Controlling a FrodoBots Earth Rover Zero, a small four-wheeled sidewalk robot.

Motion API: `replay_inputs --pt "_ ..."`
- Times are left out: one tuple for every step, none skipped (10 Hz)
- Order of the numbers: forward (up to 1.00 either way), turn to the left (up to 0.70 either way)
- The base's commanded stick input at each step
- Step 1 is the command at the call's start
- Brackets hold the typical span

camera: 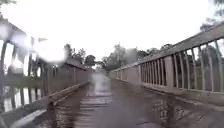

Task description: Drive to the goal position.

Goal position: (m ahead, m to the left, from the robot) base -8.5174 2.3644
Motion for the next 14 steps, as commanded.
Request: replay_inputs --pt "0.7 0.0" --pt "0.7 0.0" --pt "0.7 0.0" --pt "0.7 0.0" --pt "0.7 0.0" --pt "0.7 0.0" --pt "0.7 0.0" --pt "0.7 0.0" --pt "0.7 0.0" --pt "0.7 0.0" --pt "0.7 0.0" --pt "0.7 0.0" --pt "0.7 0.05" --pt "0.7 0.12"
